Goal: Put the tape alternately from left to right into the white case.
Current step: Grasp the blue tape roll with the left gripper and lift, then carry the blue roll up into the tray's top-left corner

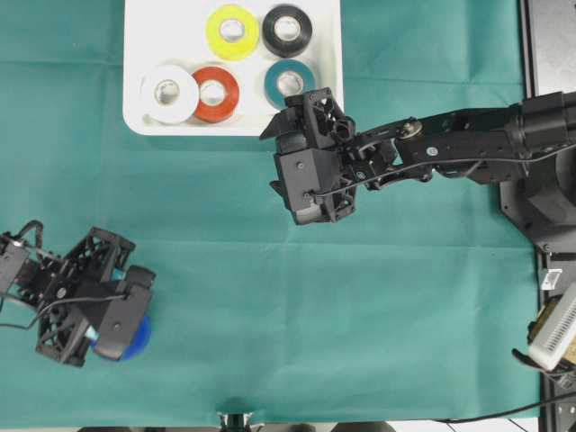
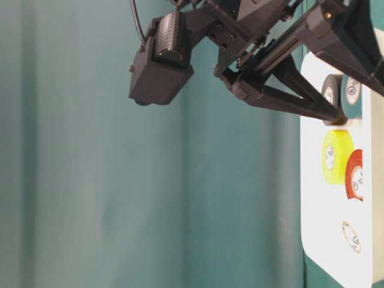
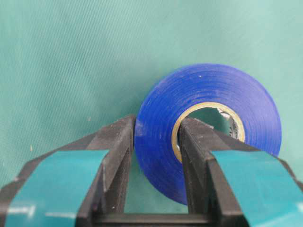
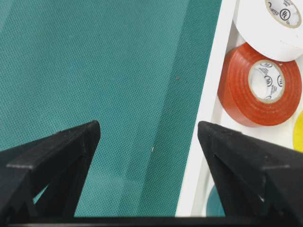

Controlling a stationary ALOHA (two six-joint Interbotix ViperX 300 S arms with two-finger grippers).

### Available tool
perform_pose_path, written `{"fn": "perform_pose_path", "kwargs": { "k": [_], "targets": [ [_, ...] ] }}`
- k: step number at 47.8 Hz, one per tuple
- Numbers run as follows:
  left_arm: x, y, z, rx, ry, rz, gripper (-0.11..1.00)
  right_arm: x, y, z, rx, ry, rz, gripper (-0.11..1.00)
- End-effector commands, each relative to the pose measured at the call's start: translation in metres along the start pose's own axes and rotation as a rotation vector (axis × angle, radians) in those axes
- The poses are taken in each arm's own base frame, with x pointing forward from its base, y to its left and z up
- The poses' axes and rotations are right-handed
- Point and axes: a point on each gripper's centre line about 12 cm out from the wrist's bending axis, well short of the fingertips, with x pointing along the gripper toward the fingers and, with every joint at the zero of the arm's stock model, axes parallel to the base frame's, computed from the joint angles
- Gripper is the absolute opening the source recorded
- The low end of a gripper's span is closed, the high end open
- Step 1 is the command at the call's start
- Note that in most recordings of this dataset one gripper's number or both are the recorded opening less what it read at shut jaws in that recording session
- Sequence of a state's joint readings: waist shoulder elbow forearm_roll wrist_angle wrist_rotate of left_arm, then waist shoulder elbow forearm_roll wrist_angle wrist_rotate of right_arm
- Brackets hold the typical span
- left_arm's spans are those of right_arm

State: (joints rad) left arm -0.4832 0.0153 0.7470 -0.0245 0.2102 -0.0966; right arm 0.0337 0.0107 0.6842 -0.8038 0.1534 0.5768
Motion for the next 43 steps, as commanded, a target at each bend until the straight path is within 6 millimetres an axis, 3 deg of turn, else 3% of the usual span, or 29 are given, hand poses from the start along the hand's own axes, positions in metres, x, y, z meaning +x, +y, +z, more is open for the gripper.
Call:
{"fn": "perform_pose_path", "kwargs": {
  "k": [1,12,19,43],
  "targets": [
    [-0.02,-0.006,0.022,0.002,-0.083,-0.015,0.26,-0.009,-0.003,0.015,0.006,-0.051,-0.007,0.75],
    [-0.032,-0.003,0.028,-0.004,-0.108,-0.013,0.26,-0.009,-0.003,0.015,0.006,-0.049,-0.006,0.75],
    [-0.035,0.01,0.028,-0.032,-0.113,0.01,0.26,-0.009,-0.003,0.014,0.006,-0.05,-0.004,0.75],
    [-0.053,0.103,0.027,-0.234,-0.155,0.174,0.26,-0.009,-0.002,0.013,0.005,-0.047,-0.003,0.75]
  ]
}}
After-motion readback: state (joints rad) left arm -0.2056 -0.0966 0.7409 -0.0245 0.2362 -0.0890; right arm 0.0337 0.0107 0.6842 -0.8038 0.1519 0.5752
